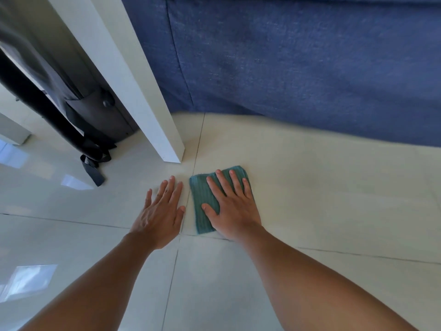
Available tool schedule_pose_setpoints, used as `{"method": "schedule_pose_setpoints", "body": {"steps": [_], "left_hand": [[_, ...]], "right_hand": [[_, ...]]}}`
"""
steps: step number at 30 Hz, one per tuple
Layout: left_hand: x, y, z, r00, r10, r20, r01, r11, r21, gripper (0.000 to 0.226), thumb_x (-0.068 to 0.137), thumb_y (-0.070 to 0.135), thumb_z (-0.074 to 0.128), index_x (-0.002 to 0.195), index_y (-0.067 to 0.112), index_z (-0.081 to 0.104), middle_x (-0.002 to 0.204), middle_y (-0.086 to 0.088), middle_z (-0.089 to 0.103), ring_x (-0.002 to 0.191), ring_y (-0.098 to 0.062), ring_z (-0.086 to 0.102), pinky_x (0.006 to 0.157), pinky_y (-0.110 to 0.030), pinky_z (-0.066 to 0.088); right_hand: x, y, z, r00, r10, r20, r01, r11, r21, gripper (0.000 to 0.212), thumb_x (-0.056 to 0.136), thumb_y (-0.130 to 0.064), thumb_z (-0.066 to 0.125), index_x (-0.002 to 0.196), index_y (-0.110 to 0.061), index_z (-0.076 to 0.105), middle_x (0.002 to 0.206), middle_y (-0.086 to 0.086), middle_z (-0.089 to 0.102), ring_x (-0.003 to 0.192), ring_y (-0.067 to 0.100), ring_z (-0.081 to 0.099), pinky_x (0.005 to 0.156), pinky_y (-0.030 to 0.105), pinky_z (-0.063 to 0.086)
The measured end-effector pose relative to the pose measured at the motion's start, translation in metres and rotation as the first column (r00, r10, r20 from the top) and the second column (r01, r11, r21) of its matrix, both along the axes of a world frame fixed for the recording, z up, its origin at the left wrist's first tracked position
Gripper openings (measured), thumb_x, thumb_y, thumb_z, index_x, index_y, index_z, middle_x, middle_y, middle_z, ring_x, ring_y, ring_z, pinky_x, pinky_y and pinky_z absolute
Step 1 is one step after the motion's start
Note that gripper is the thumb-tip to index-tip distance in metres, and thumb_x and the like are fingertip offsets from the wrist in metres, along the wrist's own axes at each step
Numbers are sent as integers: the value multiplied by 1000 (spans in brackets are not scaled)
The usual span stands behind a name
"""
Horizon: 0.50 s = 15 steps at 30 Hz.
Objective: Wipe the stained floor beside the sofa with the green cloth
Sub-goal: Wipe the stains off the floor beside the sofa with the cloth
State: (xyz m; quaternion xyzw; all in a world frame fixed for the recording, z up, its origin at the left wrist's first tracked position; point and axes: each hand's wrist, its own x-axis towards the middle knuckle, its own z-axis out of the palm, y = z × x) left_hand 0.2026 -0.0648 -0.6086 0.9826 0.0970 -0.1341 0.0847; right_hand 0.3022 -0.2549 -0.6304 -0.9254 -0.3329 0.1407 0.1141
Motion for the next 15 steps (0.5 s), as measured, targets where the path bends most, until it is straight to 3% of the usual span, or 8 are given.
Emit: {"method": "schedule_pose_setpoints", "body": {"steps": [4, 9, 15], "left_hand": [[13, -14, -1, 997, -68, 23, 68, 998, 0, 65, 100, 47, 15, 157, 17, 7, 165, -4, -3, 152, -24, 0, 121, -52, 7], [64, -46, 4, 990, -125, 65, 124, 992, 15, 62, 100, 43, 18, 156, 16, 15, 166, -4, 4, 152, -27, 7, 118, -58, 18], [104, -106, -8, 949, -311, 50, 307, 949, 75, 70, 94, 49, 12, 154, 14, 24, 165, -6, 16, 150, -30, 14, 113, -66, 18]], "right_hand": [[-28, -33, -2, 993, -120, 0, 120, 993, 17, 74, 98, -66, 15, 163, -34, 0, 171, -8, -12, 155, 20, -22, 125, 49, -11], [-28, -90, -3, 989, -148, 33, 147, 989, 22, 72, 98, -68, 20, 162, -38, 6, 172, -12, -5, 157, 17, -16, 126, 47, -6], [-9, -218, -2, 884, -458, 91, 465, 879, -100, 73, 97, -68, 17, 162, -38, 3, 171, -12, -5, 157, 18, -12, 127, 46, -3]]}}
